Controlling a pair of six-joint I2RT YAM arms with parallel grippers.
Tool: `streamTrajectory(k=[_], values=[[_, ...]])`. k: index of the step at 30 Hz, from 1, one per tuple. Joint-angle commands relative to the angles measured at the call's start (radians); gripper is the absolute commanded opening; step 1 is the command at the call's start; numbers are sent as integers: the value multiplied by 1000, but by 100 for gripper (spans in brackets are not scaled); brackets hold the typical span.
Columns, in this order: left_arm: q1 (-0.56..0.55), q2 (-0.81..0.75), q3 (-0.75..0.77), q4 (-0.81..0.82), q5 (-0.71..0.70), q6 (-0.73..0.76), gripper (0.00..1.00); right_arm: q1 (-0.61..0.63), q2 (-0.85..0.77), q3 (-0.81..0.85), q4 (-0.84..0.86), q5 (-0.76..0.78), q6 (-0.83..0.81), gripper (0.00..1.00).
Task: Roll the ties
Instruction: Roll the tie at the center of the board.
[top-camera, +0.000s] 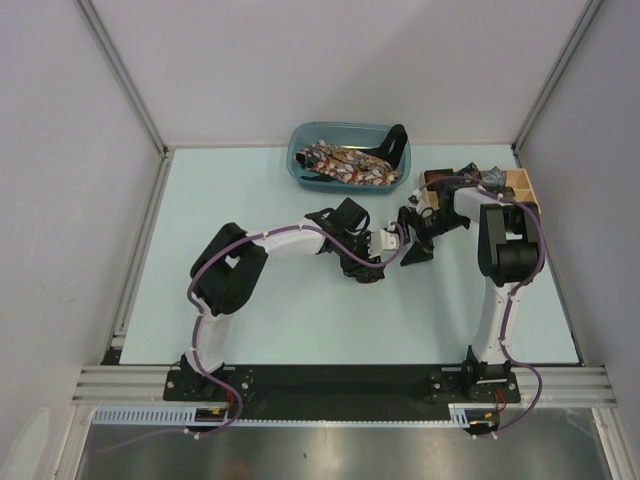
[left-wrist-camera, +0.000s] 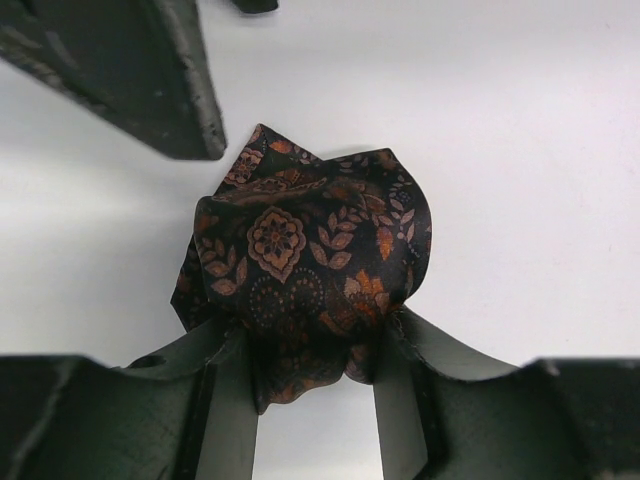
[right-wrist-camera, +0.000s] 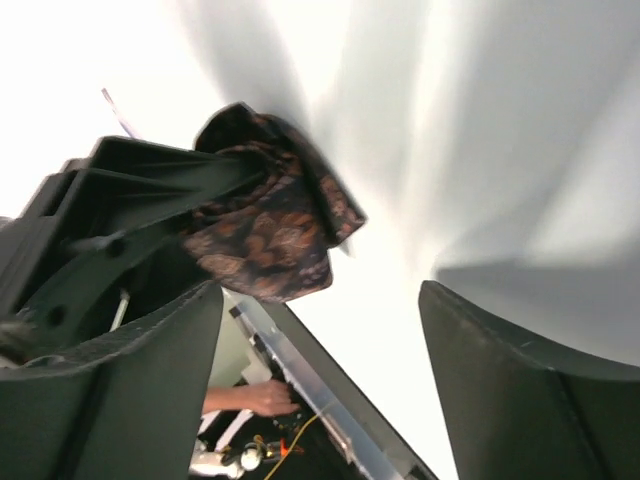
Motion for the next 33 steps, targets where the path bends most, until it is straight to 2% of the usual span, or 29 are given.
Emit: streamTrajectory(k=[1, 6, 9, 15, 24, 27, 33], values=[[-2, 15, -24, -89, -7, 6, 35, 27, -61, -12, 56, -40, 15, 86], [-2, 15, -29, -89, -7, 5, 35, 90, -26, -32, 186, 20, 67, 85], [-1, 14, -32, -91, -7, 3, 35, 111, 17, -33, 206, 22, 78, 84], [1, 12, -33, -91, -2, -2, 35, 134, 42, -67, 228, -120, 109, 81], [1, 17, -32, -84, 5, -6, 36, 119, 16, -85, 238, -249, 123, 74], [3, 17, -30, -84, 4, -8, 36, 102, 10, -99, 231, -279, 109, 66], [9, 15, -36, -84, 10, -5, 36, 67, 11, -111, 168, -308, 35, 74]])
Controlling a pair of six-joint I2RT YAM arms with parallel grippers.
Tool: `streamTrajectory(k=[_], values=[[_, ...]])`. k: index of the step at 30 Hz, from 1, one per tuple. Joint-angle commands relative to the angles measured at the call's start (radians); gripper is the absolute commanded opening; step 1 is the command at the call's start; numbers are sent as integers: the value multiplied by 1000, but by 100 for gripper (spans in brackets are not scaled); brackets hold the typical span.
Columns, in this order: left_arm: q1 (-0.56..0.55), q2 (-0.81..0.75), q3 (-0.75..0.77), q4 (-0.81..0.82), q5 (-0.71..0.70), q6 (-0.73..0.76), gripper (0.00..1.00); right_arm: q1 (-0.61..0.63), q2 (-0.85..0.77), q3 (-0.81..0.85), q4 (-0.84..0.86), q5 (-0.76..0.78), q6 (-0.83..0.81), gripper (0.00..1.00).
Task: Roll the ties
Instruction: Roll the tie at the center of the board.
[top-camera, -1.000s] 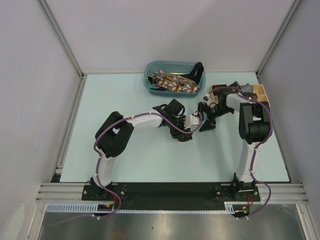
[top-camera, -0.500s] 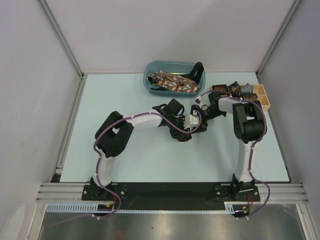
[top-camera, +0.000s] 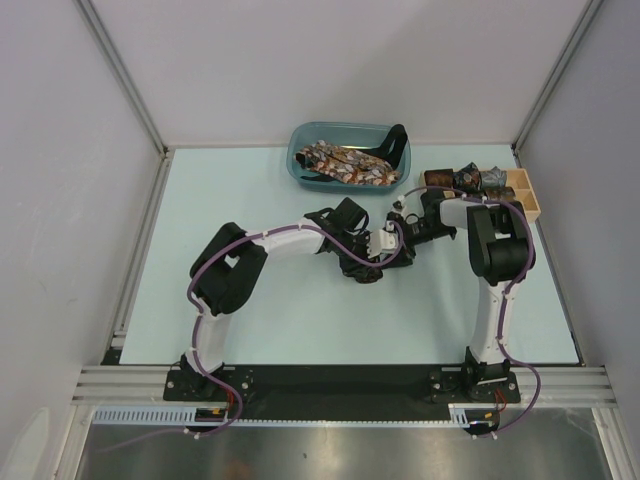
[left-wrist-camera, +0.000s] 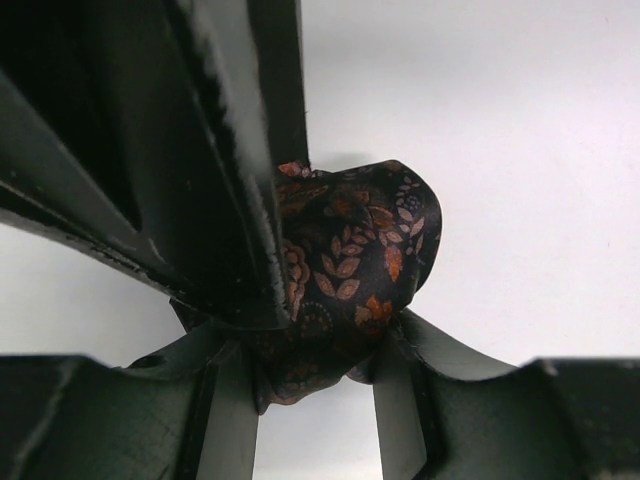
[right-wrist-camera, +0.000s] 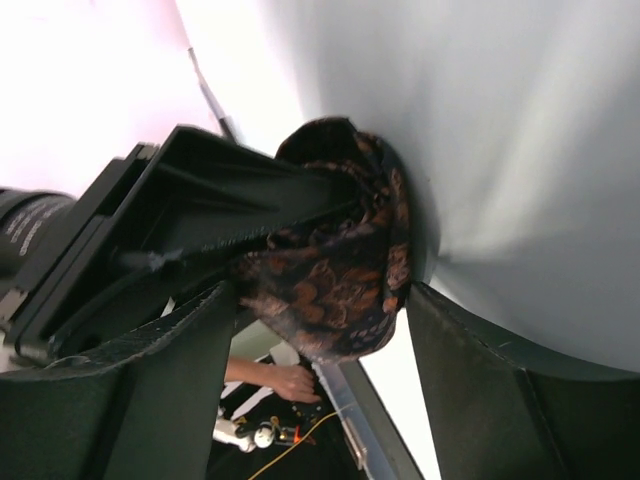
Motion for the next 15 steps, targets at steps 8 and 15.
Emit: streamTrajectory(k=[8, 15], values=[[7, 14, -32, -82, 13, -4, 37, 14, -10, -44, 36, -66, -13, 82], [10, 16, -37, -80, 19, -2, 38, 39, -21, -75, 131, -46, 41, 74]])
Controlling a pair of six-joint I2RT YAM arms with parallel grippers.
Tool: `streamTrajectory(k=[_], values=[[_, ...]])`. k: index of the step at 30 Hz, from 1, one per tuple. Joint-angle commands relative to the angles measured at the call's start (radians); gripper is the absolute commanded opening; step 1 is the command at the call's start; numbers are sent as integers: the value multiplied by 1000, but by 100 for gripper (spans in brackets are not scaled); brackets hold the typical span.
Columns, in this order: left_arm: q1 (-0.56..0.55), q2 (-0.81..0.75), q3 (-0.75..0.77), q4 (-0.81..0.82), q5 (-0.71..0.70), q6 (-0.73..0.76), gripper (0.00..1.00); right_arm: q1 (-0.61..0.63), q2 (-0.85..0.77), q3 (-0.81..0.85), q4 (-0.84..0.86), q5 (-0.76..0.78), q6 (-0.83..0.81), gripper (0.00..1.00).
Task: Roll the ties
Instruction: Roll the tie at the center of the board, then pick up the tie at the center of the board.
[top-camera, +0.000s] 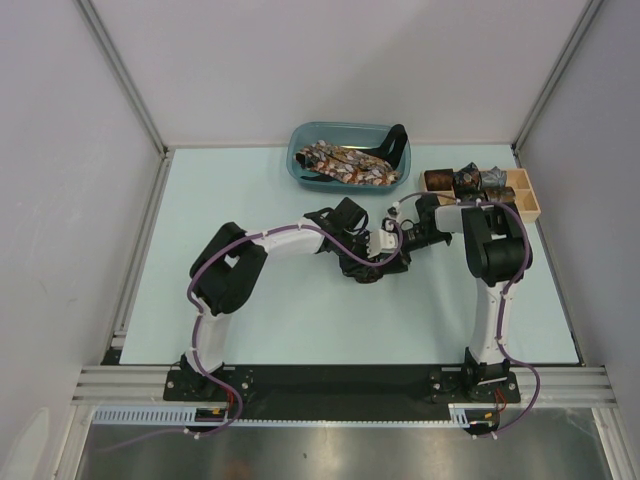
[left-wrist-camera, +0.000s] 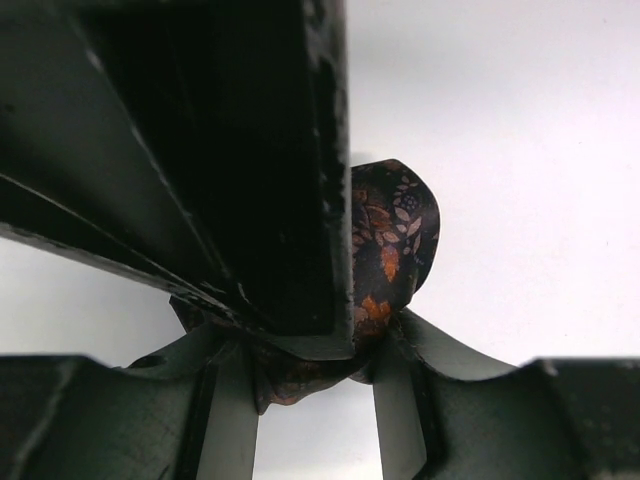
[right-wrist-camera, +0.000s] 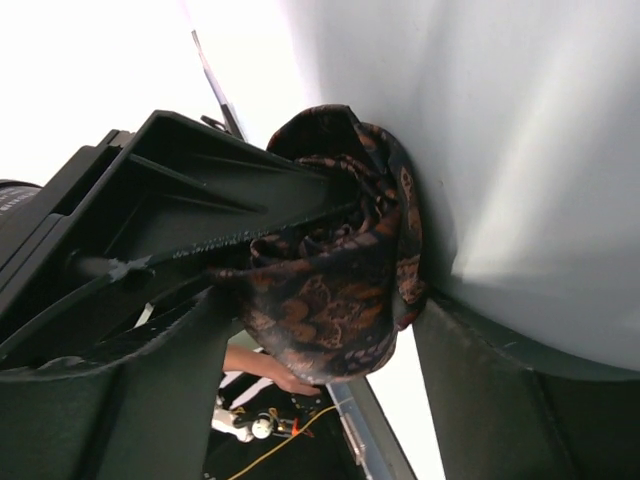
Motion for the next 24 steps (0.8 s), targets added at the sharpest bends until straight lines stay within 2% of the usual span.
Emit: streamTrajectory(k=[1, 5, 8, 9, 11, 12, 15, 19, 24], values=[[5, 14, -34, -81, 12, -4, 37, 15, -21, -11, 72, -1, 36, 71], [7, 14, -36, -80, 17, -2, 38, 15, -22, -19, 104, 27, 56, 61], [8, 14, -37, -80, 15, -1, 38, 18, -27, -25, 124, 34, 76, 49], [10, 13, -41, -80, 17, -2, 38, 18, -30, -25, 127, 39, 79, 41], [13, 11, -41, -80, 18, -1, 40, 18, -32, -25, 127, 44, 79, 33], [17, 11, -41, -78, 18, -2, 40, 18, -33, -25, 129, 44, 82, 23], [24, 5, -39, -77, 26, -5, 46, 26, -35, -19, 118, 51, 81, 0], [40, -15, -37, -66, 43, -22, 61, 31, -44, -14, 101, 68, 71, 0], [74, -99, -53, -37, 61, -51, 89, 31, -67, 6, 69, 85, 53, 0]])
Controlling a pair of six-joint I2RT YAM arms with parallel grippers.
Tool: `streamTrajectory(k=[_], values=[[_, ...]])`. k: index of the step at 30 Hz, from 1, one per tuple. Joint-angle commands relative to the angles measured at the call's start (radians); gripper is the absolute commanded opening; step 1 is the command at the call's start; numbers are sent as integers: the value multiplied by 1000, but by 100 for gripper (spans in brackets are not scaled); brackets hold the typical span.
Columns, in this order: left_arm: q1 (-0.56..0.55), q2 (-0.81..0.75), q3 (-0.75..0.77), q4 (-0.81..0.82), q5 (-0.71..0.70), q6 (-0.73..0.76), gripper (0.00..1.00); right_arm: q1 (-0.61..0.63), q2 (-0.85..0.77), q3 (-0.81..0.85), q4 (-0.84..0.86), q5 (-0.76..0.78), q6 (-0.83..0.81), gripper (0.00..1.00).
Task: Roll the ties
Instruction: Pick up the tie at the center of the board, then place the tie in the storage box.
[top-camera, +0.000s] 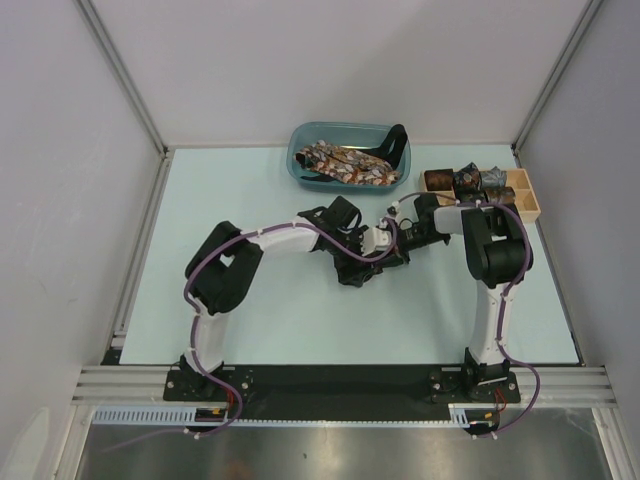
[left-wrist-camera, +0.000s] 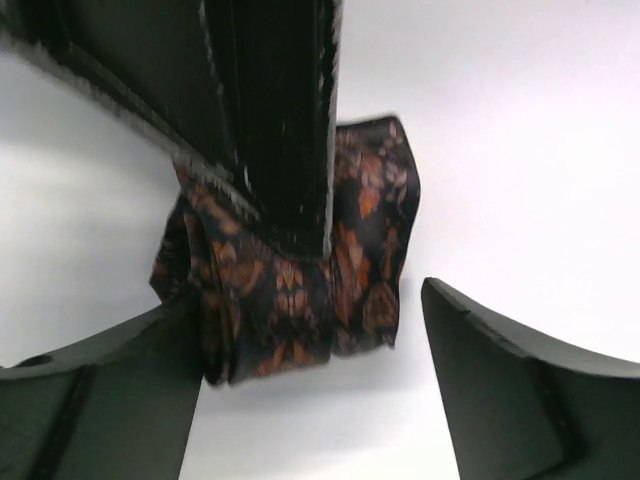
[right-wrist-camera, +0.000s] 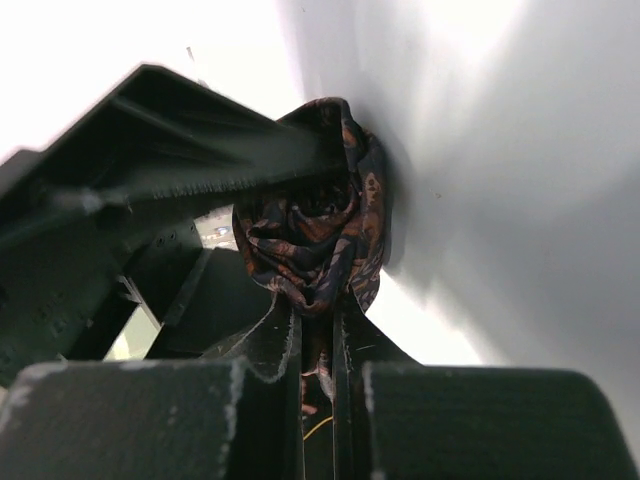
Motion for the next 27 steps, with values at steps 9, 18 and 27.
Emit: streamTrajectory(k=[9, 18, 27], values=[[159, -286, 20, -132, 49, -105, 99, -22, -126, 210, -279, 147, -206, 0], [176, -393, 26, -188, -26, -72, 100, -206, -232, 540, -535, 380, -440, 0], [196, -449, -33, -97, -49, -112, 99, -531, -151, 963, -670, 526, -515, 0]])
